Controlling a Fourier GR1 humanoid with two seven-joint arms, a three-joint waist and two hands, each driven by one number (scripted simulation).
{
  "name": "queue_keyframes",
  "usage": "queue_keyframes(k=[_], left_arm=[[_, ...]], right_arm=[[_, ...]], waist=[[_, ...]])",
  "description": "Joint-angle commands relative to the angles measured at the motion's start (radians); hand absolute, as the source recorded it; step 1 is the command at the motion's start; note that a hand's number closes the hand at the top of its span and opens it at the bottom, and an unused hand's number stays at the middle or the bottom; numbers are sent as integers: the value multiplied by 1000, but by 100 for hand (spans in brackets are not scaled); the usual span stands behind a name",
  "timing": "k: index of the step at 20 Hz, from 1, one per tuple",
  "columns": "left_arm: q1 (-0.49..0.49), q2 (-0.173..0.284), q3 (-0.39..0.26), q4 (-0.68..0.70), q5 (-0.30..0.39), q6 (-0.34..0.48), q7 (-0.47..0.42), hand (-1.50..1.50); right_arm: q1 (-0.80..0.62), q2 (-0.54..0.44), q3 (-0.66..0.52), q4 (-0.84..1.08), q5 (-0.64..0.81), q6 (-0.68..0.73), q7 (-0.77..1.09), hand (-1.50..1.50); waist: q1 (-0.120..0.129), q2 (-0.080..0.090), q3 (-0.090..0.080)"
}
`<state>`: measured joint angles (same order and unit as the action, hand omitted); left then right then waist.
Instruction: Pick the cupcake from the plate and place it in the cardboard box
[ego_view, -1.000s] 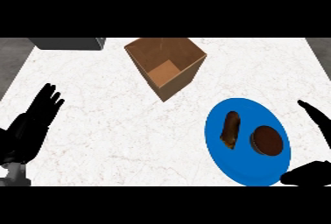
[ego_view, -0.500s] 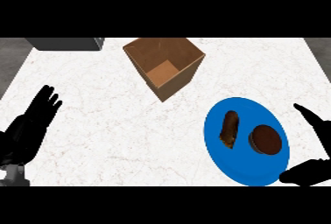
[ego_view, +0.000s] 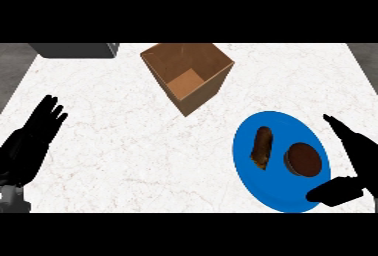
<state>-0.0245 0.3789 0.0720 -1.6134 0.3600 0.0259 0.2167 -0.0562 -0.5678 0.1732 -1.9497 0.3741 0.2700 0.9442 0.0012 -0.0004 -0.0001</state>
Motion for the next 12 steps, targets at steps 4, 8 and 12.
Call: queue_keyframes(k=[4, 8, 12], left_arm=[[30, -32, 1, -55, -35, -12, 23, 0], [25, -60, -10, -101, -44, 10, 78, 0], [-26, -59, 45, 9, -33, -42, 22, 0]], right_arm=[[-68, 47, 4, 107, 63, 78, 21, -150], [-93, 110, 44, 114, 105, 88, 76, -150], [-113, 132, -1, 178, 114, 106, 39, -150]], waist=[[5, 0, 0], [5, 0, 0], [2, 1, 0]])
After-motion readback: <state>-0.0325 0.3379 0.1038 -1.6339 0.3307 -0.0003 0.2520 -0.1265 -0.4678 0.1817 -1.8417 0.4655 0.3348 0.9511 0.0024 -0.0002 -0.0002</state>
